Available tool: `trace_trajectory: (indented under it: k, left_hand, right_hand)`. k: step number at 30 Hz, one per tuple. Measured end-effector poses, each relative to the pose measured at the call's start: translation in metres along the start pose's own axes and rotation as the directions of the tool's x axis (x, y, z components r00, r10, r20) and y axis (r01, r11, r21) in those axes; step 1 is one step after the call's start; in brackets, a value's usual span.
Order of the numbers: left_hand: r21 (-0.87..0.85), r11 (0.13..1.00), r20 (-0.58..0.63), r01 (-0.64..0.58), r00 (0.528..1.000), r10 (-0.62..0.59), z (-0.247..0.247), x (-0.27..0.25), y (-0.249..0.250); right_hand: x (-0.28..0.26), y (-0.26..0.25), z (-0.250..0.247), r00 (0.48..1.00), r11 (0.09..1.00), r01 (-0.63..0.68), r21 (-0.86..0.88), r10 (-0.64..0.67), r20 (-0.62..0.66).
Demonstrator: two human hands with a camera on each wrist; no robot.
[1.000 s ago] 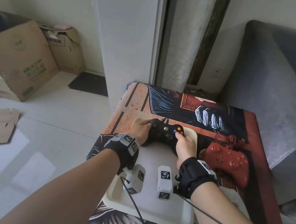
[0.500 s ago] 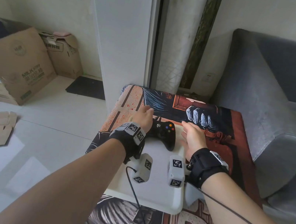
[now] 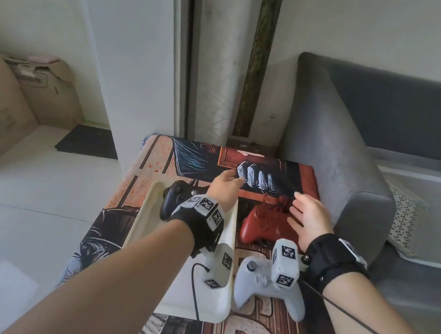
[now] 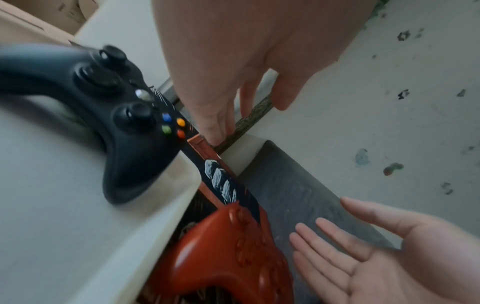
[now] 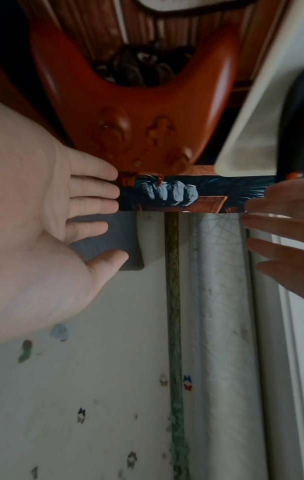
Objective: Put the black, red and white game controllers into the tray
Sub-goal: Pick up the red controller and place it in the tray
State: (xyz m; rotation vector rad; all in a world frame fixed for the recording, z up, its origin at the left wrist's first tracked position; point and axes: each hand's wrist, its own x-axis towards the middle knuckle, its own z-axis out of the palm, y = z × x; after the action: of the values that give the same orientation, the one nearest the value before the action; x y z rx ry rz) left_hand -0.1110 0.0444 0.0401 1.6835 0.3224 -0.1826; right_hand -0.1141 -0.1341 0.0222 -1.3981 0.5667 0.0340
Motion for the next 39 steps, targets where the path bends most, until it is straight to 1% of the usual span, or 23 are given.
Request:
trace_trajectory:
  k: [5, 8, 10, 12, 14, 17, 19, 22, 25, 27, 28, 30, 32, 36, 39]
  left_hand:
    - [0.012, 0.998, 0.140, 0.067, 0.988, -0.068, 0.041, 0.023, -0.017]
    - [0.044, 0.991, 0.161, 0.128, 0.978, -0.134, 0.061, 0.031, -0.028]
    - [0.090, 0.981, 0.167, 0.173, 0.968, -0.186, 0.068, 0.033, -0.034]
    - [0.119, 0.968, 0.178, 0.223, 0.954, -0.242, 0.074, 0.034, -0.040]
    - [0.200, 0.959, 0.162, 0.202, 0.958, -0.236, 0.076, 0.034, -0.046]
    - [0.373, 0.921, 0.155, 0.107, 0.972, -0.176, 0.074, 0.035, -0.051]
    - [0.383, 0.919, 0.158, 0.100, 0.972, -0.172, 0.071, 0.037, -0.050]
    - [0.335, 0.934, 0.141, 0.127, 0.973, -0.183, 0.068, 0.039, -0.047]
    - [0.179, 0.963, 0.112, 0.201, 0.968, -0.223, 0.071, 0.038, -0.050]
    - [0.078, 0.967, 0.129, 0.245, 0.959, -0.253, 0.076, 0.037, -0.052]
    - [0.026, 0.965, 0.111, 0.262, 0.958, -0.263, 0.079, 0.035, -0.053]
    - [-0.094, 0.953, 0.082, 0.288, 0.956, -0.280, 0.086, 0.034, -0.056]
    - [-0.206, 0.924, 0.094, 0.321, 0.947, -0.307, 0.093, 0.034, -0.062]
    - [-0.320, 0.861, 0.155, 0.396, 0.918, -0.365, 0.097, 0.033, -0.068]
    - [-0.309, 0.871, 0.136, 0.381, 0.925, -0.356, 0.100, 0.040, -0.073]
  right_hand:
    - [0.021, 0.008, -0.028, 0.997, 0.999, -0.037, -0.009, 0.036, -0.062]
    - [0.031, 0.015, -0.040, 0.994, 0.997, -0.044, -0.064, 0.037, -0.107]
    - [0.036, 0.023, -0.045, 0.995, 0.993, -0.071, -0.093, 0.063, -0.082]
    - [0.039, 0.031, -0.047, 0.992, 0.988, -0.123, -0.088, 0.122, -0.020]
    - [0.042, 0.039, -0.045, 0.990, 0.985, -0.136, -0.103, 0.138, 0.005]
    - [0.046, 0.046, -0.045, 0.996, 0.978, -0.084, -0.189, 0.084, -0.012]
    - [0.047, 0.042, -0.044, 0.999, 0.974, -0.047, -0.223, 0.046, -0.009]
    - [0.049, 0.029, -0.042, 0.999, 0.960, 0.035, -0.276, -0.040, -0.015]
    - [0.052, 0.022, -0.038, 0.995, 0.947, 0.086, -0.311, -0.097, -0.023]
    - [0.059, 0.022, -0.038, 0.996, 0.949, 0.072, -0.306, -0.085, -0.030]
    - [0.063, 0.020, -0.037, 0.996, 0.950, 0.069, -0.304, -0.081, -0.028]
    - [0.073, 0.013, -0.033, 0.995, 0.939, 0.095, -0.330, -0.102, -0.004]
    - [0.082, 0.006, -0.029, 0.991, 0.914, 0.128, -0.384, -0.127, 0.027]
    - [0.097, -0.003, -0.018, 0.990, 0.854, 0.134, -0.503, -0.091, 0.109]
    - [0.102, 0.000, -0.013, 0.987, 0.799, 0.136, -0.586, -0.060, 0.147]
